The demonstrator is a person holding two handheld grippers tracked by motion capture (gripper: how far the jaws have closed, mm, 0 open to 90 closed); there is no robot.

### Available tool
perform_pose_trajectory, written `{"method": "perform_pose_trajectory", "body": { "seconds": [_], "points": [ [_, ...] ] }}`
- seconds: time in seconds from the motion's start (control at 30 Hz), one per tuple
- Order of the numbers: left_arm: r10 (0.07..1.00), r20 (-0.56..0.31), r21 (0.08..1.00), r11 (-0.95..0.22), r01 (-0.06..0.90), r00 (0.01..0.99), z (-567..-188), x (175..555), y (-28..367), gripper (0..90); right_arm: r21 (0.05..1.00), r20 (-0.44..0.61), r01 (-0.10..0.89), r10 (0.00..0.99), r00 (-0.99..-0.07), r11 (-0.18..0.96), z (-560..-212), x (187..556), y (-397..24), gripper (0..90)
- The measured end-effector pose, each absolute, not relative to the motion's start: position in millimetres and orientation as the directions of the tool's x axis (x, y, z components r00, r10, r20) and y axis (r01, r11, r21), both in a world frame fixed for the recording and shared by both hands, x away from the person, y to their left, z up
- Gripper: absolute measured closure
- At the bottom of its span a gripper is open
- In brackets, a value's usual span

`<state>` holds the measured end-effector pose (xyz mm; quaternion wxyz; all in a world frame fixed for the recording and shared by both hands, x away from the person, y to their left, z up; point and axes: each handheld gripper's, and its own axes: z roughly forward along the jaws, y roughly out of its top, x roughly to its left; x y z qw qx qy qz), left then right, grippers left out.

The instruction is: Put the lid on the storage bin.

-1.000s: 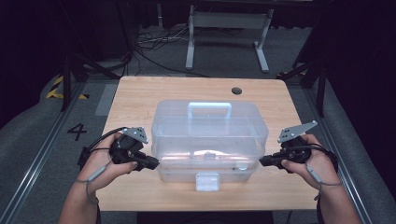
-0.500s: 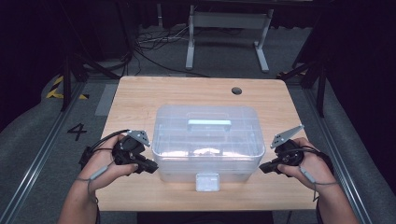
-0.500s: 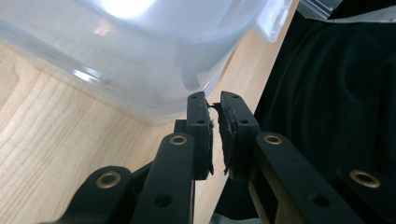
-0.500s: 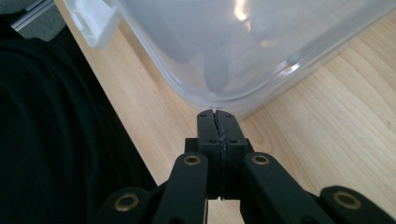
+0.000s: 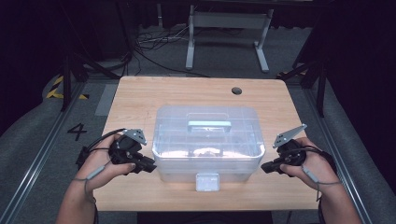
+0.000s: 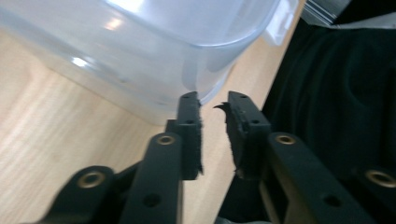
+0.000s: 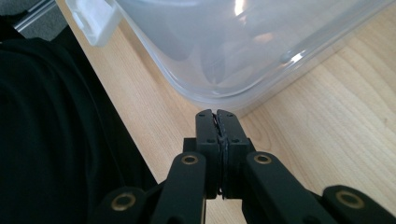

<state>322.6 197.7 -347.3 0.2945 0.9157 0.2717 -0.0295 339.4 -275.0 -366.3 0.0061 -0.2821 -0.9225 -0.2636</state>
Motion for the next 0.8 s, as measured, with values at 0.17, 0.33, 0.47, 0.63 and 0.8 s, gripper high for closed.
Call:
{"method": "perform_pose_trajectory", "body": {
  "seconds": [0.17,0.33,0.47,0.63,0.8],
  "points": [
    [0.517,-0.217,0.596,-0.602,0.532,0.828,-337.6,315.8,214.5,72.4,0.538,0.154,0.509,0.515,-0.843,0.672,-354.5,340.3,-284.1,87.3],
    [0.576,-0.208,0.652,-0.522,0.551,0.791,-332.4,308.1,234.9,70.9,0.59,0.156,0.516,0.539,-0.828,0.621,-346.0,346.8,-296.3,87.0],
    [0.623,-0.209,0.682,-0.46,0.569,0.754,-331.3,303.6,248.5,70.6,0.636,0.151,0.517,0.564,-0.812,0.573,-343.0,355.2,-302.1,84.7],
    [0.669,-0.207,0.695,-0.413,0.588,0.714,-333.8,302.7,258.2,68.1,0.707,0.148,0.513,0.607,-0.78,0.487,-341.0,365.9,-312.7,81.7],
    [0.703,-0.214,0.701,-0.373,0.608,0.678,-340.2,310.5,265.4,66.9,0.78,0.134,0.513,0.705,-0.697,0.358,-345.2,379.0,-340.5,79.1]
  ]
}}
